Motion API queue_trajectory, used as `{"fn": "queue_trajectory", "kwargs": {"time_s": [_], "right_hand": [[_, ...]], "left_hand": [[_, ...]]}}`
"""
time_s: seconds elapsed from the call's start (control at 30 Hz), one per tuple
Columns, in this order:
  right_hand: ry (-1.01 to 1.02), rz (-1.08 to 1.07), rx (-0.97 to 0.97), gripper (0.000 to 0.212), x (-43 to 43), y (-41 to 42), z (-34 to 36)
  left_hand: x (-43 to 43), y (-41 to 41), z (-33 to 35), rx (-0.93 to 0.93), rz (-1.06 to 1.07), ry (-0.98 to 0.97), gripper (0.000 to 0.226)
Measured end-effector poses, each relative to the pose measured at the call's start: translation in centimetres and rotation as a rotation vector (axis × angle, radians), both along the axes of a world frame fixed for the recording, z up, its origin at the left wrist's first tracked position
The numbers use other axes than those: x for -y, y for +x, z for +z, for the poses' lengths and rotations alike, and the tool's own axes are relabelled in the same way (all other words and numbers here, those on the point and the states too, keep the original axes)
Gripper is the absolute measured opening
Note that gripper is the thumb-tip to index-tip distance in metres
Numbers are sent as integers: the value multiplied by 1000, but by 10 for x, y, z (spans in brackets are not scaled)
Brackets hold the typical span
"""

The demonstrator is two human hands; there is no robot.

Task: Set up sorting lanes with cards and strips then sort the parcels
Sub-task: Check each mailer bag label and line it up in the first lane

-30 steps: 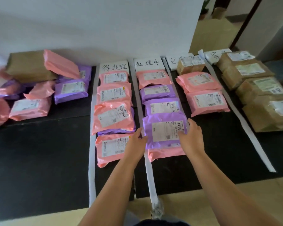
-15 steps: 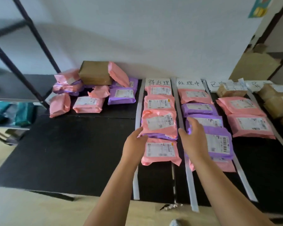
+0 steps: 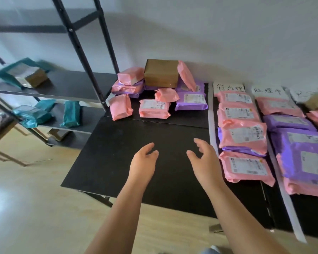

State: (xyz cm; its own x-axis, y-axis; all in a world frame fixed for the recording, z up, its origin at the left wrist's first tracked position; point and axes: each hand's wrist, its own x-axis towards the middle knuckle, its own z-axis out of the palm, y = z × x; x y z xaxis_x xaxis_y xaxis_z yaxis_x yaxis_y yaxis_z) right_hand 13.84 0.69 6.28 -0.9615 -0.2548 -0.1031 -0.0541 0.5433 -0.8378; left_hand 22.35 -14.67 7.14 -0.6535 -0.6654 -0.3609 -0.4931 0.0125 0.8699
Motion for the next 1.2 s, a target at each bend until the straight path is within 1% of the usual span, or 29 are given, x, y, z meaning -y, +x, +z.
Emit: {"fn": "queue_trajectory", "kwargs": {"time_s": [0.17,0.23,0.37,0.53,0.7,0.8,0.93,1.03,1.13,1.2], "right_hand": [[49,37,18,46,41,-10,-4],[59,40,16,45,60,-25,-7],[84,25,57,44,103,-59,-20],[120,35,123,40,148,-105,-43],[206,22,138,41,182,-150,-62],[255,-8,143,42,197,-176,-73],[339,-60,181,46,216,-205,-91],[390,-86,182,47,228,-217,-98],[442,-92,184,43,239,-227,-103],[471,-110,217,37,246,-230,-106]], "left_hand": [[42,-4,-10,-3,-3,4,45],[59,-14,-16,11,-4,-28,45],[94,-39,-25,51,-7,-73,45],[133,-82,-40,100,-26,-57,47],[168,-122,-64,157,-80,-67,51],[188,-148,-76,155,-121,-51,55],[216,-189,-93,166,-201,-98,60],[233,-212,-101,179,-291,-120,56],[247,-228,-106,164,-380,-118,53],[253,-234,-108,165,-417,-108,53]]}}
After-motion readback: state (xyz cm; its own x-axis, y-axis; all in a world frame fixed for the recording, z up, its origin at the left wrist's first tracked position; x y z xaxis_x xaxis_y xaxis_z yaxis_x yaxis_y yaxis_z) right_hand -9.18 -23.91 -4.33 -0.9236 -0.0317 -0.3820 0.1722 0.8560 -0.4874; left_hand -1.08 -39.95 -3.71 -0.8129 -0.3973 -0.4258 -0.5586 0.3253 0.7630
